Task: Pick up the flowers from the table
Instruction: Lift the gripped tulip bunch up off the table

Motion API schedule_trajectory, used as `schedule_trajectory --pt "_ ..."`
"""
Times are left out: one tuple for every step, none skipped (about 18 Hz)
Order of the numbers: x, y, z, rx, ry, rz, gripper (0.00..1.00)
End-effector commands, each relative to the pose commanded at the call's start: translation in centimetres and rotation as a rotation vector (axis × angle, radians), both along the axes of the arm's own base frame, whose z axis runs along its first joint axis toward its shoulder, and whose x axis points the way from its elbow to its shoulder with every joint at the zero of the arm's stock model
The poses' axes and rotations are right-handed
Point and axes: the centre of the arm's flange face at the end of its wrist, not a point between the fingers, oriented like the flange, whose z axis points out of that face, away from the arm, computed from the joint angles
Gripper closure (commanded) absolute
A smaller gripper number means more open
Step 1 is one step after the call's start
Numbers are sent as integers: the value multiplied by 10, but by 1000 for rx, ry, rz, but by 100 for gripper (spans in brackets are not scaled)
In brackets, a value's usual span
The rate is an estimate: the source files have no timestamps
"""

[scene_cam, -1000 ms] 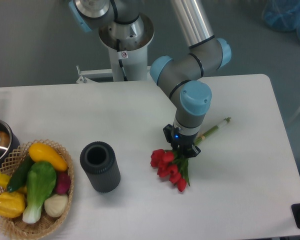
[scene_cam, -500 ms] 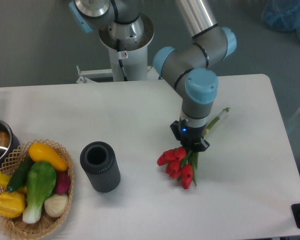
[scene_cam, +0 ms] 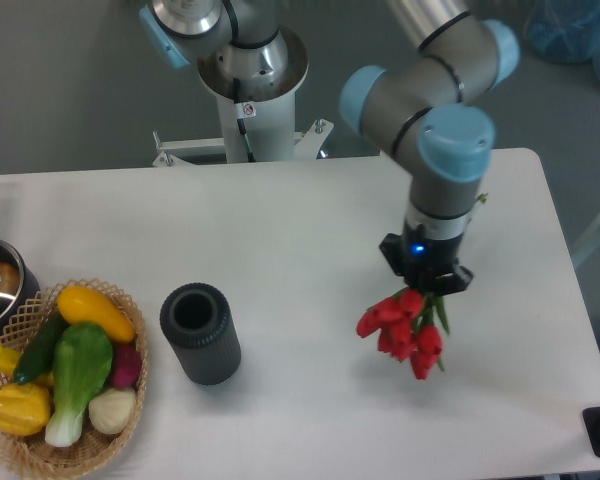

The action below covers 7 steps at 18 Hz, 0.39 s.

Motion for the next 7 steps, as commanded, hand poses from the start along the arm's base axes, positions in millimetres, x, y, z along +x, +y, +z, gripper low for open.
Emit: schedule_trajectory --pt "-3 1 1 1 3 0 100" --pt "-6 3 3 4 7 0 100" --pt "-9 5 6 6 13 -5 100" --pt "-10 4 8 4 15 -15 100" --pt "-11 3 10 -1 14 -34 100" --pt "-13 -1 11 -21 12 -52 100" --pt "-15 -6 12 -46 16 -66 100"
